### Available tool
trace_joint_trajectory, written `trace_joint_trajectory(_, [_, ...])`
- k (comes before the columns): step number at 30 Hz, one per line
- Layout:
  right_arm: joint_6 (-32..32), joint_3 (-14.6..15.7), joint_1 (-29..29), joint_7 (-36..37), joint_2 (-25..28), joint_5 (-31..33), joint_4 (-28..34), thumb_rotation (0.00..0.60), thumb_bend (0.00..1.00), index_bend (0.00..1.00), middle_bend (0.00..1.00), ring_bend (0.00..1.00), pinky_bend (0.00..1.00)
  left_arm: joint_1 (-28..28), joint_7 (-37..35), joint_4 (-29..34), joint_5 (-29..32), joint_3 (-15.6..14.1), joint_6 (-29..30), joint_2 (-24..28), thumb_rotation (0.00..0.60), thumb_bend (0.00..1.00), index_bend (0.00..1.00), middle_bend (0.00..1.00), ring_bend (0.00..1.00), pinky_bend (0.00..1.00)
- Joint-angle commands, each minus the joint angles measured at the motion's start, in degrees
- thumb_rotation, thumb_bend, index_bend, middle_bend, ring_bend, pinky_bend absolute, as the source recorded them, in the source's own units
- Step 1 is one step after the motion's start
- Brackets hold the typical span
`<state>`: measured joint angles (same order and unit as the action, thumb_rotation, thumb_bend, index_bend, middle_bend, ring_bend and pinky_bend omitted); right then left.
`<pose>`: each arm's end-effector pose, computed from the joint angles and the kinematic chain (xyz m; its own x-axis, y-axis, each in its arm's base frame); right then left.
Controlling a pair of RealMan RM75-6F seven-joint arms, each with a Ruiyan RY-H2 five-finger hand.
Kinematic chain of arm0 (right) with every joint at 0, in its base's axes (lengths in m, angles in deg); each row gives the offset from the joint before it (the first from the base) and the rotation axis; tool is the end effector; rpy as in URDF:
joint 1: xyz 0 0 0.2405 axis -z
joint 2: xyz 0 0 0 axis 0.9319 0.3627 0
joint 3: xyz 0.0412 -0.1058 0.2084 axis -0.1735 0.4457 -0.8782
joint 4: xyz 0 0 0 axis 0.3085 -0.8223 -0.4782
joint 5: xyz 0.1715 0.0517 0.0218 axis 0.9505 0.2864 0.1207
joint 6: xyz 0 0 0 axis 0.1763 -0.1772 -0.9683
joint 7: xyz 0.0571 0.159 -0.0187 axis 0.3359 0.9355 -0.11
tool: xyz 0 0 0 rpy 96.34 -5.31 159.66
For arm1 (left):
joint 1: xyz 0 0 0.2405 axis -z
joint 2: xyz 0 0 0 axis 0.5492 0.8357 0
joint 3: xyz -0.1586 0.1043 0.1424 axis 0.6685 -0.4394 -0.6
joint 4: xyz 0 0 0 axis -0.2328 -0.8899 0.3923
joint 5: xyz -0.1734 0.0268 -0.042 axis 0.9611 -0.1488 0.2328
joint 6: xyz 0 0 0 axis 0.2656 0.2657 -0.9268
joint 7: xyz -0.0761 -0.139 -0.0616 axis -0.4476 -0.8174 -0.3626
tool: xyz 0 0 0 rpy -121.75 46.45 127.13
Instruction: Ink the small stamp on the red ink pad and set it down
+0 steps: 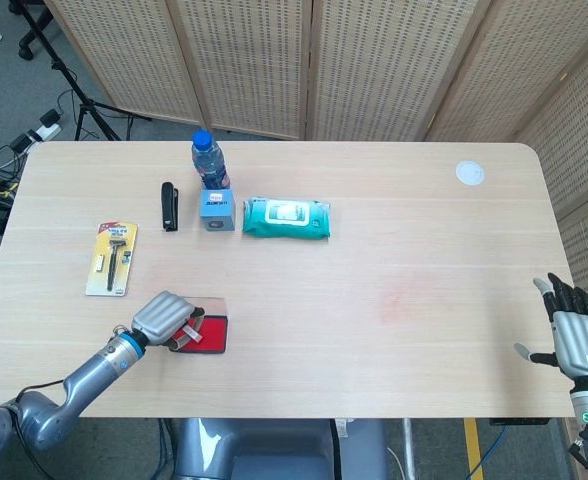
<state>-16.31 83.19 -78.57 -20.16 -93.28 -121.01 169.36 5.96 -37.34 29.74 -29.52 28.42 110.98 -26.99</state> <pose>-0.3232 -0.2364 0.1725 0.4233 -0.1407 0.8950 -0.8850 0.1473 0.4417 -0.1890 0.2978 -0.0069 0.5875 0.4689 0.6595 0.7905 -0.5067 -0.3439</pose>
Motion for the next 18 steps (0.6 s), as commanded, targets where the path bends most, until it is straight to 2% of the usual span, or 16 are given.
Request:
trace_joint_trajectory(1, [-0.01, -0.02, 0.0, 0.06, 0.01, 0.0, 0.01, 0.6, 0.0, 0.0, 0.0, 0.0, 0.0, 0.1, 0.27, -0.22, 0.26, -0.13, -0.21, -0.19, 0.6, 0.41, 0.64, 1.0, 1.0, 0.96])
trace_joint_trajectory(18, [0.07, 0.06, 0.02, 0.35, 0.13, -0.1, 0.08, 0.6, 0.0, 0.0, 0.0, 0.0, 0.0, 0.19, 1.19, -1.06, 0.84, -0.38, 0.14, -0.97, 0.6, 0.41, 0.64, 1.0, 1.0, 0.96])
